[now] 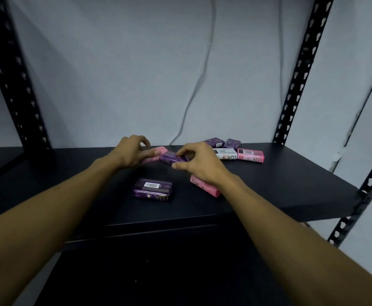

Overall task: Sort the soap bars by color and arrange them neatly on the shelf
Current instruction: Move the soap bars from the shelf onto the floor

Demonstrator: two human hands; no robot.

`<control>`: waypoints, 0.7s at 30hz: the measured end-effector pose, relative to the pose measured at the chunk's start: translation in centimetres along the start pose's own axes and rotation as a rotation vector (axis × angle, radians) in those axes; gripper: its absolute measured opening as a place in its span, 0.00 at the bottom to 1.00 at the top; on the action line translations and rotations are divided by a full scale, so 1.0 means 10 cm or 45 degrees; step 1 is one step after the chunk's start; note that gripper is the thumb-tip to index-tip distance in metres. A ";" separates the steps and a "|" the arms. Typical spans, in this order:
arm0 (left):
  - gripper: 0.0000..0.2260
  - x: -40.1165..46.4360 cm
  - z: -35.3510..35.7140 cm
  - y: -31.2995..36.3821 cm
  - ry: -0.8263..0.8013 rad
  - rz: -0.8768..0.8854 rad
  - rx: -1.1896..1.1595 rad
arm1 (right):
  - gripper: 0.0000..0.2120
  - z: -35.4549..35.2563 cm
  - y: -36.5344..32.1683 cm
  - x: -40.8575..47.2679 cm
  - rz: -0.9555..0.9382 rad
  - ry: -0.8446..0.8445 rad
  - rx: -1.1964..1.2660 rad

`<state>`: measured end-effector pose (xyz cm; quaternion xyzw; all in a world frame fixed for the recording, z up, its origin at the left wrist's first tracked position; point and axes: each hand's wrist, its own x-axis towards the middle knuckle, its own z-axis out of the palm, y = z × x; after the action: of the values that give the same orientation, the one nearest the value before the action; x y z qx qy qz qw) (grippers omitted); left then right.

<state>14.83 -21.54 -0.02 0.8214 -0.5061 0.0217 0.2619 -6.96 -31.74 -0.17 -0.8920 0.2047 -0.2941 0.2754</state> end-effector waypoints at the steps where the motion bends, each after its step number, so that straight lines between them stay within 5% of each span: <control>1: 0.22 -0.08 -0.04 0.06 0.056 0.034 -0.060 | 0.15 -0.04 -0.08 -0.03 -0.021 0.067 0.030; 5: 0.23 -0.46 -0.26 0.26 0.141 0.132 -0.222 | 0.15 -0.33 -0.28 -0.24 -0.040 0.260 0.108; 11: 0.31 -0.89 -0.38 0.33 -0.171 0.289 -0.024 | 0.20 -0.33 -0.06 -0.77 0.195 0.052 -0.262; 18: 0.24 -0.97 -0.38 0.42 -0.393 0.280 -0.007 | 0.13 -0.25 -0.16 -0.93 0.241 0.050 -0.197; 21: 0.28 -0.99 -0.37 0.46 -0.460 0.269 0.001 | 0.13 -0.27 -0.20 -0.99 0.272 0.030 -0.198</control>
<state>6.94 -13.31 2.11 0.7545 -0.6281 -0.0983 0.1629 -15.62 -25.99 -1.15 -0.8803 0.3240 -0.2568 0.2329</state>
